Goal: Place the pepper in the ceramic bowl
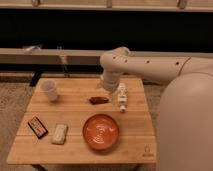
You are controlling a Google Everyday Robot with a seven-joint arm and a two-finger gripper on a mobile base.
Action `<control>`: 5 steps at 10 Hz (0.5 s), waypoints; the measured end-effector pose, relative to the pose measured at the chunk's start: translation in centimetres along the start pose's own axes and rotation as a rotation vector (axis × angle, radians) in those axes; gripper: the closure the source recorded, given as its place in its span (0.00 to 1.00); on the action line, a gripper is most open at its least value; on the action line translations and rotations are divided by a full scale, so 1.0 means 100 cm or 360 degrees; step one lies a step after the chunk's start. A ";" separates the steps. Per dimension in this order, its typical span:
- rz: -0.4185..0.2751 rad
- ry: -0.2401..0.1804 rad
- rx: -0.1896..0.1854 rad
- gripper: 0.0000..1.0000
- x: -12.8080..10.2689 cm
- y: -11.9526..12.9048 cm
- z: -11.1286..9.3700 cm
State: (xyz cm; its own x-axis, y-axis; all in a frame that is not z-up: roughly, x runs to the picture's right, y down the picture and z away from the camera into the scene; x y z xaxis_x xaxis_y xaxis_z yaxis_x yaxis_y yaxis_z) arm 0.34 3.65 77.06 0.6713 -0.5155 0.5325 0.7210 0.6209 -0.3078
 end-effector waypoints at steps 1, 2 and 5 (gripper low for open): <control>-0.0001 -0.0003 -0.0004 0.20 0.001 0.000 0.002; 0.0004 0.0022 -0.0009 0.20 0.004 0.000 0.005; 0.0039 0.0176 -0.0017 0.20 0.016 -0.015 0.031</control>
State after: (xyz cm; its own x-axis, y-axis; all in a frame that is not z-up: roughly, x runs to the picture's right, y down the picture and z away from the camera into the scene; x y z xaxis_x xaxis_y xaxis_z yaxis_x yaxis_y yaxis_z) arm -0.21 3.71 80.83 0.7031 -0.5629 0.4345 0.7057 0.6279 -0.3284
